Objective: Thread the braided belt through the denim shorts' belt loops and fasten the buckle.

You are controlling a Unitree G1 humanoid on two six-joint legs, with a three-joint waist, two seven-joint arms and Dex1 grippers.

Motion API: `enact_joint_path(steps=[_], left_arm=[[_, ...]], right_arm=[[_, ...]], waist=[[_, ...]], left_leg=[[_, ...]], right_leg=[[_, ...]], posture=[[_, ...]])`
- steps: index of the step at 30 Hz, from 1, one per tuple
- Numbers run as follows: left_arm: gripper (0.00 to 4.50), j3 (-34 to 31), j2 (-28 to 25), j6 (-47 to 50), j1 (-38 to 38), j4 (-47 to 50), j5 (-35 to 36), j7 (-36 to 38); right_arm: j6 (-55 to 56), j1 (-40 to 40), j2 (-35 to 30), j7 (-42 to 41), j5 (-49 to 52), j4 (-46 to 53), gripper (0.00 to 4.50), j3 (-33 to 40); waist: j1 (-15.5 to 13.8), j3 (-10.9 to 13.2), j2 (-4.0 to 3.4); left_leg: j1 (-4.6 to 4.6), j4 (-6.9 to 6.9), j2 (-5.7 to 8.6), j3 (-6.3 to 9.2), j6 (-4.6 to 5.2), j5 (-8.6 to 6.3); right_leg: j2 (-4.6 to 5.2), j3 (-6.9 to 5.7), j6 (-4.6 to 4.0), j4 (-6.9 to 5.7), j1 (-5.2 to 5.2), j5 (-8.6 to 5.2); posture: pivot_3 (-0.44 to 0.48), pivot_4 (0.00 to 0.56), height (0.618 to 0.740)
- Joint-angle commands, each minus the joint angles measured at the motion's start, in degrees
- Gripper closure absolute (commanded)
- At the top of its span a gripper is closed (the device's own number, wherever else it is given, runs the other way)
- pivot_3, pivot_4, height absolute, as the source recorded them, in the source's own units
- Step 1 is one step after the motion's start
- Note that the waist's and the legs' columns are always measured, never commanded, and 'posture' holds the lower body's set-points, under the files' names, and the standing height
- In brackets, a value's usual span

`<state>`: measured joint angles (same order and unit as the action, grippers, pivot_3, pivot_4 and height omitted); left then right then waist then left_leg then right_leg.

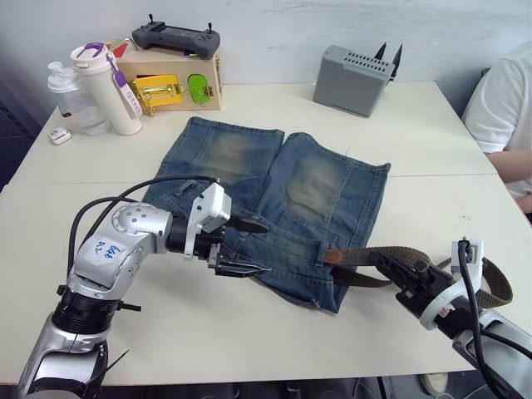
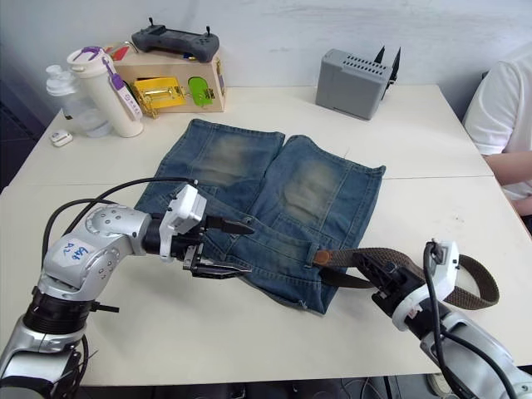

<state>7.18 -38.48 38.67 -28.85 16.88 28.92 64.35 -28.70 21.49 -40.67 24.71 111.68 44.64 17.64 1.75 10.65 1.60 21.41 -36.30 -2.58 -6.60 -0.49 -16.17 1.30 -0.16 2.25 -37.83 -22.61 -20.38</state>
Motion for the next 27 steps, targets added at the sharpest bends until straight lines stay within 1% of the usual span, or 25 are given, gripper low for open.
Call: enact_joint_path(steps=[1,6,9,12,17,24,26,27], left_arm=[[0.07,-0.42,-0.05,-0.36,-0.94,0.22,0.31,-0.6],[0.07,-0.13,-2.33,0.12,-0.7,1.87,-0.35,-0.39],[0.07,-0.28,-3.38,0.07,-0.47,2.26,-0.35,-0.47],[0.07,-0.67,-3.91,0.19,-0.55,2.72,-0.2,-1.24],[0.07,-0.13,-3.9,0.65,-0.34,4.53,-0.21,-2.56],[0.07,1.02,-3.56,-0.32,-0.37,4.73,-1.33,-3.13],[0.0,1.46,-3.23,-0.7,-0.27,4.6,-1.56,-3.2],[0.0,1.6,-3.1,-0.88,-0.22,4.49,-1.61,-3.19]], right_arm=[[0.67,-1.71,1.57,-0.84,-0.12,0.69,4.5,-2.67],[-0.1,-6.8,6.77,-3.5,-7.26,-5.12,4.5,-9.72],[-0.66,-9.31,9.34,-4.75,-10.84,-7.18,4.5,-12.49],[-1.19,-12.71,12.92,-6.37,-15.61,-10.59,4.5,-16.15],[-4.33,-17.12,17.04,-8.96,-21.88,-16.01,4.5,-21.33],[-5.76,-21.1,20.22,-10.8,-24.81,-21.15,4.5,-21.68],[-6.54,-21.04,19.91,-11.55,-23.92,-20.0,3.67,-21.18],[-6.93,-20.49,19.23,-11.75,-22.78,-18.82,3.52,-20.24]], waist=[[0.04,0.0,0.0],[0.06,-0.01,0.05],[0.06,-0.01,0.04],[0.1,-0.01,0.05],[0.17,-0.02,0.05],[0.38,-0.02,0.06],[0.55,-0.03,0.08],[0.72,-0.03,0.08]], left_leg=[[-0.01,0.01,0.0,0.0,0.0,0.0],[-0.03,0.02,-0.01,-0.01,-0.01,0.0],[-0.02,0.03,-0.01,-0.03,0.0,0.0],[-0.01,0.03,-0.01,-0.03,0.0,0.0],[-0.02,0.03,-0.01,-0.04,0.0,0.0],[-0.02,0.03,-0.02,-0.04,0.0,0.0],[-0.03,0.02,-0.03,-0.05,-0.01,0.0],[-0.04,0.01,-0.03,-0.05,-0.01,0.0]], right_leg=[[0.0,0.0,0.0,-0.01,0.0,0.0],[-0.01,0.03,0.0,-0.01,0.0,0.0],[0.0,0.03,0.0,-0.01,-0.03,0.0],[0.01,0.03,-0.01,-0.02,-0.04,0.0],[0.01,0.04,-0.01,-0.04,-0.06,0.0],[0.01,0.03,-0.02,-0.07,-0.07,0.01],[0.01,0.03,-0.02,-0.09,-0.07,0.01],[0.01,0.04,-0.03,-0.11,-0.07,0.02]], posture=[[0.0,0.15,0.735],[0.0,0.15,0.735],[0.0,0.15,0.735],[0.0,0.15,0.735],[0.0,0.15,0.735],[0.0,0.15,0.735],[0.0,0.15,0.735],[0.0,0.15,0.735]])
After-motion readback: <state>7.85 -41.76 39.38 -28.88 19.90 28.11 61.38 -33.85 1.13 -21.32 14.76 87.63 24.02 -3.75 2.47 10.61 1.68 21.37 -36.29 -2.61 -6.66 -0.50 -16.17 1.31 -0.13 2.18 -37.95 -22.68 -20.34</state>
